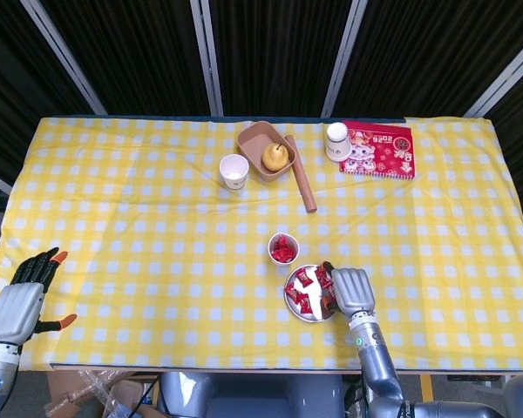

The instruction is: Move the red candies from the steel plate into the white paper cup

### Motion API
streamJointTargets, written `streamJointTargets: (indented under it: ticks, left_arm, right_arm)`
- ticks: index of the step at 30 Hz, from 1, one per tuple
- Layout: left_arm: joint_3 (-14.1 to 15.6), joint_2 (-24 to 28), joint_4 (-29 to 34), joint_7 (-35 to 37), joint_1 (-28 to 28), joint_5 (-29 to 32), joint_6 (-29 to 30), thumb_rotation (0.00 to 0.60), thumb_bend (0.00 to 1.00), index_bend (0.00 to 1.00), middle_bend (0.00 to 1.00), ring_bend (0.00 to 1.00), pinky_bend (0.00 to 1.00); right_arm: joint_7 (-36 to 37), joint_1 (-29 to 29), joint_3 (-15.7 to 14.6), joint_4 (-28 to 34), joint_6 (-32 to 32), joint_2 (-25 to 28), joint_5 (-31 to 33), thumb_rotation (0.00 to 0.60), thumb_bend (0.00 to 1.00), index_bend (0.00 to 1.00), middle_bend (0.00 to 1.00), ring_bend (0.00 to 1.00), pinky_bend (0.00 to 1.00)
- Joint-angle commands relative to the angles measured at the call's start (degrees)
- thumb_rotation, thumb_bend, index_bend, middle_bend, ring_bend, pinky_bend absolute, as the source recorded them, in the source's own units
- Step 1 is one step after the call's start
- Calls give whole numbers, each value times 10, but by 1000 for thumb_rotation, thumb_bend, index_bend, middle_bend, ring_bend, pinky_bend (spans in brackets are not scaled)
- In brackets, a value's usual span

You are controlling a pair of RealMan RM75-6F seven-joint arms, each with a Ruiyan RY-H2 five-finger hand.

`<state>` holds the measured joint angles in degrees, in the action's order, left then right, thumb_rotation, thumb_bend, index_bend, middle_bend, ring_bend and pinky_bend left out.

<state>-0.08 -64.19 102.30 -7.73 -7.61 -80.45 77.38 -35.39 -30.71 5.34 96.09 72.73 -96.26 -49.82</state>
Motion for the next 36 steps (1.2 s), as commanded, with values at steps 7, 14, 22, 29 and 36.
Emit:
streamJointTargets:
  ticks: [7,14,22,29,36]
  left_arm:
    - [0,0,1,0,0,1,0,600,0,0,0,0,0]
    - [0,1,2,2,0,0,0,600,0,0,0,0,0]
    - [0,1,2,1,0,0,0,600,0,0,0,0,0]
    - [0,0,2,0,1,-1,2,600,0,0,0,0,0]
    - [-1,0,2,1,1,1,1,600,0,0,0,0,0]
  right_arm:
    - [8,6,4,-17,-8,-12,0,600,347,317,872,968,1000]
    - [12,13,7,-23,-7,-12,-1,600,346,352,872,968,1000]
    - [19,20,7,-28,-10,-12,-9,600,347,352,872,968,1000]
    - [39,21,12,-29,-13,-22,-32,600,347,352,872,967,1000]
    - [40,19,17,-38,-15,-33,-45,600,346,352,872,968,1000]
